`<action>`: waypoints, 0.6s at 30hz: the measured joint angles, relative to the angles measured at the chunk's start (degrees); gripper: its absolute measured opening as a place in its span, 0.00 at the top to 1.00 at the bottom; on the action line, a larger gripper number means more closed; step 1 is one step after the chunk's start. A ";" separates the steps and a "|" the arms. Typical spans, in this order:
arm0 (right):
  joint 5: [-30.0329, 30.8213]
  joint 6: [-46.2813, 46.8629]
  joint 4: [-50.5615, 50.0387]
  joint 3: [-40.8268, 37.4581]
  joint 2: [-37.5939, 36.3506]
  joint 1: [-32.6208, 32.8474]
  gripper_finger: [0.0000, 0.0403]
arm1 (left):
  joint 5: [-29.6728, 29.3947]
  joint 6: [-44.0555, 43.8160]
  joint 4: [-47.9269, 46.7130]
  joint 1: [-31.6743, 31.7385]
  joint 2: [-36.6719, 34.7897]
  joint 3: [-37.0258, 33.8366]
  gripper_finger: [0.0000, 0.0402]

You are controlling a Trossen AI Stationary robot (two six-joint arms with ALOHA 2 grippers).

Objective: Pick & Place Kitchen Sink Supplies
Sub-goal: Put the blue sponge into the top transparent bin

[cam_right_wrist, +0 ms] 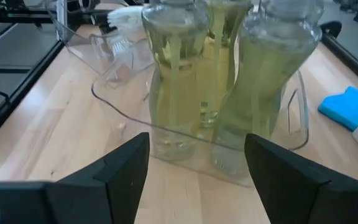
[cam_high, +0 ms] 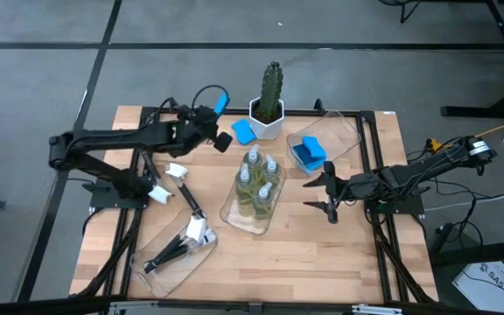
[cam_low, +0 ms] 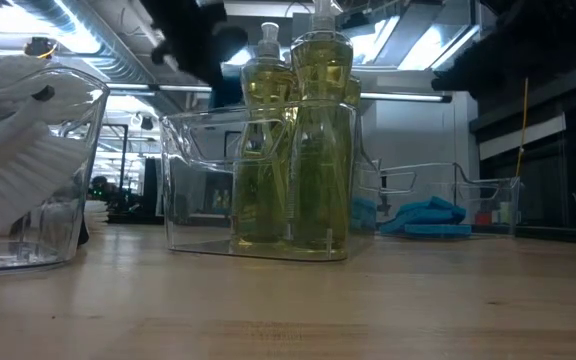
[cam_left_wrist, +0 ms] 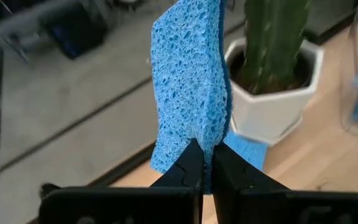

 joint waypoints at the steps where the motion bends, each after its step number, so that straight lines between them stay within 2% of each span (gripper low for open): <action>1: -0.02 -0.69 0.41 0.00 -0.02 0.00 0.35 | -1.65 0.04 0.35 -1.30 -0.63 0.00 0.99; 5: 0.00 -3.48 2.84 0.00 0.00 0.00 0.35 | -5.93 2.42 4.31 -6.65 -2.27 0.01 0.99; 10: 0.00 -8.25 7.31 0.00 0.00 0.00 0.35 | -6.23 9.76 13.34 -13.24 -2.34 0.05 0.99; 15: 0.01 -13.10 13.01 0.00 0.00 0.00 0.35 | -2.53 15.98 20.99 -19.20 -2.34 0.07 0.99; 18: 0.00 -15.97 16.34 0.00 0.00 0.00 0.35 | 2.75 16.60 24.54 -21.85 -2.34 0.07 0.99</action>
